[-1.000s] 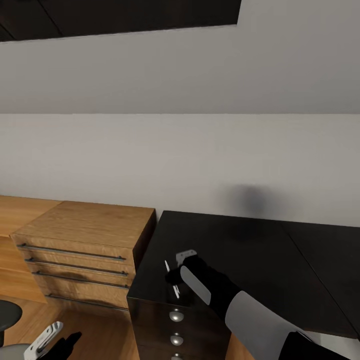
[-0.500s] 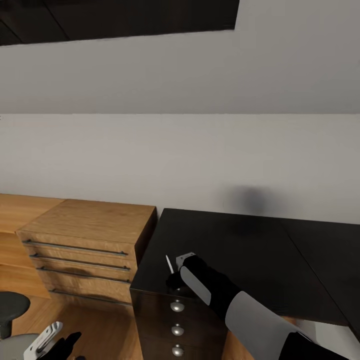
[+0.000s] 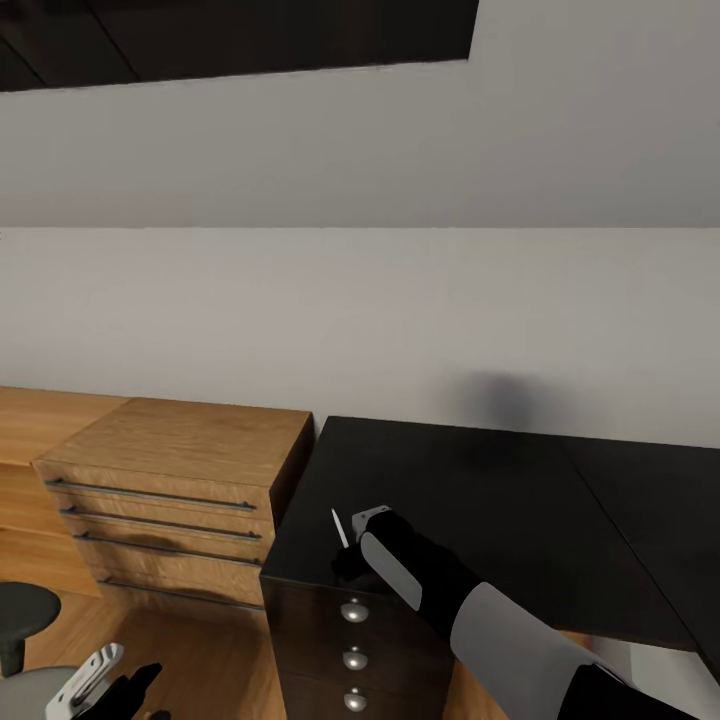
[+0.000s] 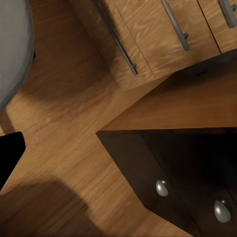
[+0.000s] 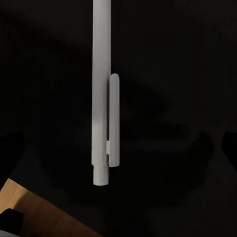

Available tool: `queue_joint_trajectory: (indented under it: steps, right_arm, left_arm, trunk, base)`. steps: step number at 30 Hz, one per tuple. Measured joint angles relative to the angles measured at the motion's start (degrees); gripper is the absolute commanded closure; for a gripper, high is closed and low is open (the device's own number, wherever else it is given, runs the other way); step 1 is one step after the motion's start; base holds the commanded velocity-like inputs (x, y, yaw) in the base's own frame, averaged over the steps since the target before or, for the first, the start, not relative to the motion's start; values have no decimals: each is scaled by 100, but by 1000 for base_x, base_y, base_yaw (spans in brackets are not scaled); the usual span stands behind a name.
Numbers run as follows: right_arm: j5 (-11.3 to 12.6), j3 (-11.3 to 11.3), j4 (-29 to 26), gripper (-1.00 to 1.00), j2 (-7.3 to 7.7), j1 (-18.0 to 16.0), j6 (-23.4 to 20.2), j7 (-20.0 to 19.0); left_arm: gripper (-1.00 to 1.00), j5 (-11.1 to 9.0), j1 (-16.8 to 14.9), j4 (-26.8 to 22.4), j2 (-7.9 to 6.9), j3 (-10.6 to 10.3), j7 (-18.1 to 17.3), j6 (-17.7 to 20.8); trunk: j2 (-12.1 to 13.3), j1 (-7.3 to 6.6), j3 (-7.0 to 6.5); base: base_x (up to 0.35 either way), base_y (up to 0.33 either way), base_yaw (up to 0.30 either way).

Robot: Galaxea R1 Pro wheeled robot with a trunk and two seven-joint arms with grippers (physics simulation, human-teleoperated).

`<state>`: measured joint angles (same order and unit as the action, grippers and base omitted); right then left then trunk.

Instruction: In the bedroom, organize the workspace by keeping the computer under the desk, ensuring the monitor is on the desk, placing the keyboard on the desk next to the monitor, placing the mouse on the desk next to the keyboard, moving the folder from the swivel chair onto the desk next to the mouse, stacking the notebook on top of the folder with the pen on top of the notebook, and positioning the swivel chair next to the desk.

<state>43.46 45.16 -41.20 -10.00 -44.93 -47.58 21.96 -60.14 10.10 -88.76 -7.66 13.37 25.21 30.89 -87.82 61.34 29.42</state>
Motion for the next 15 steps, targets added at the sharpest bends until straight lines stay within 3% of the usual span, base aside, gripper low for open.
queue_joint_trajectory:
  steps: [4, 15]
  right_arm:
    - [1, -5, -1, -100, 0, 0, -3, 1]
    - [0, -8, 0, -100, 0, 0, -9, 0]
  left_arm:
    - [-100, -11, -2, 1, 2, 21, 1, 7]
    - [-100, -8, -6, 1, 1, 32, -1, 9]
  trunk:
    - [-159, 87, 71]
    - [-160, 88, 72]
  base:
    - [0, 0, 0]
    - [0, 0, 0]
